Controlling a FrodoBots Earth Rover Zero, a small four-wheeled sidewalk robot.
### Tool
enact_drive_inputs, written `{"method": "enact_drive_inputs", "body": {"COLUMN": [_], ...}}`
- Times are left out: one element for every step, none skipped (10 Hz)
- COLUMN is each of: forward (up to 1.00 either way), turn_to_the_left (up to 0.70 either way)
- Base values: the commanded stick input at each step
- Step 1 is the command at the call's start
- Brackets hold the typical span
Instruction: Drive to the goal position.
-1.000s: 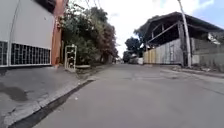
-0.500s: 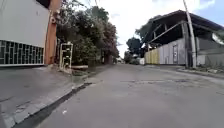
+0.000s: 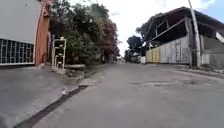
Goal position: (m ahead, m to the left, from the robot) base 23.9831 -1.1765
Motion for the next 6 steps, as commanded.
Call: {"method": "enact_drive_inputs", "body": {"forward": [1.00,1.00,1.00,1.00,1.00,1.00], "turn_to_the_left": [0.00,0.00,0.00,0.00,-0.25,-0.40]}}
